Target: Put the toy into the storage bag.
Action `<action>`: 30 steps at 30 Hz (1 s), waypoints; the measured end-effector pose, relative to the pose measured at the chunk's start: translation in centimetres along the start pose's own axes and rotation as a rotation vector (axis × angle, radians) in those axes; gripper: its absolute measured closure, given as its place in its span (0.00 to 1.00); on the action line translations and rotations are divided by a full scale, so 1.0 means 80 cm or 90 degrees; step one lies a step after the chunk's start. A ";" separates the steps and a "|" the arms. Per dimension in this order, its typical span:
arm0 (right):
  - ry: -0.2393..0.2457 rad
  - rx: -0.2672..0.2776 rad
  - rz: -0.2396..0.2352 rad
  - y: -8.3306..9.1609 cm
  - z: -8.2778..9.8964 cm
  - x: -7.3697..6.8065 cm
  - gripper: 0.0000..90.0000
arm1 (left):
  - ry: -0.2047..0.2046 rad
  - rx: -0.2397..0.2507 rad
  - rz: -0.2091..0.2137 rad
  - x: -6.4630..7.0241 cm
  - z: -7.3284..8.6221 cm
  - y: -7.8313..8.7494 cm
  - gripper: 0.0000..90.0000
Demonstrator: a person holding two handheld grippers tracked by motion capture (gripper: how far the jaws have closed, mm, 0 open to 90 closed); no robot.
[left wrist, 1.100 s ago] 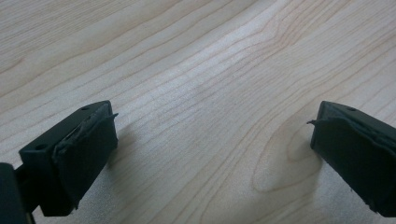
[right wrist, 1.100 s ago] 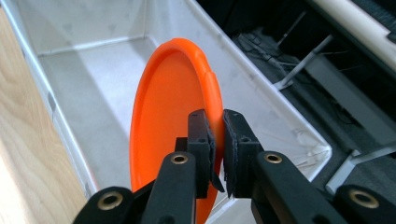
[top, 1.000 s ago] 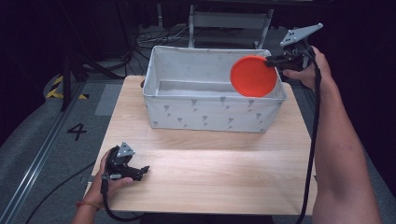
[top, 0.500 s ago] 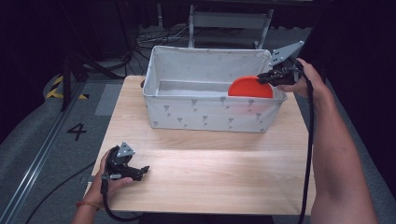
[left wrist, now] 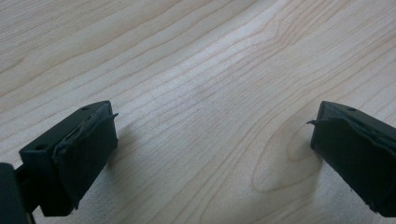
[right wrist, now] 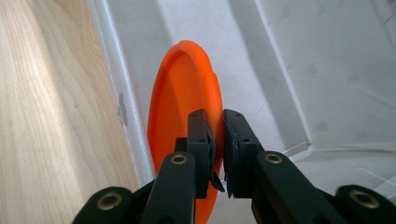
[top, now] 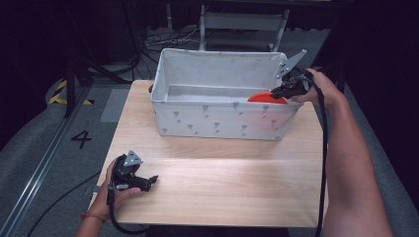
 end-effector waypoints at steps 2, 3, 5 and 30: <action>0.004 -0.015 -0.010 -0.005 0.000 -0.002 0.91 | 0.000 0.000 0.000 0.000 0.000 0.000 0.01; 0.009 -0.028 -0.021 -0.009 0.000 -0.004 0.91 | -0.002 0.001 -0.001 0.000 0.000 0.000 0.01; 0.012 -0.059 -0.038 -0.015 0.002 -0.007 0.91 | -0.002 0.001 -0.001 0.000 0.000 0.000 0.01; -0.036 -0.095 -0.039 -0.015 0.012 -0.007 0.79 | 0.003 0.000 -0.001 0.001 0.000 0.000 0.01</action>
Point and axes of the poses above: each handheld gripper's, and its own axes: y roughly backward along the jaws, z roughly out of its underside, x roughly to its right, the point moved 8 cm from there along -y, roughly forward along the jaws, and after that the axes turned 10 degrees about x, right-handed, at the moved point
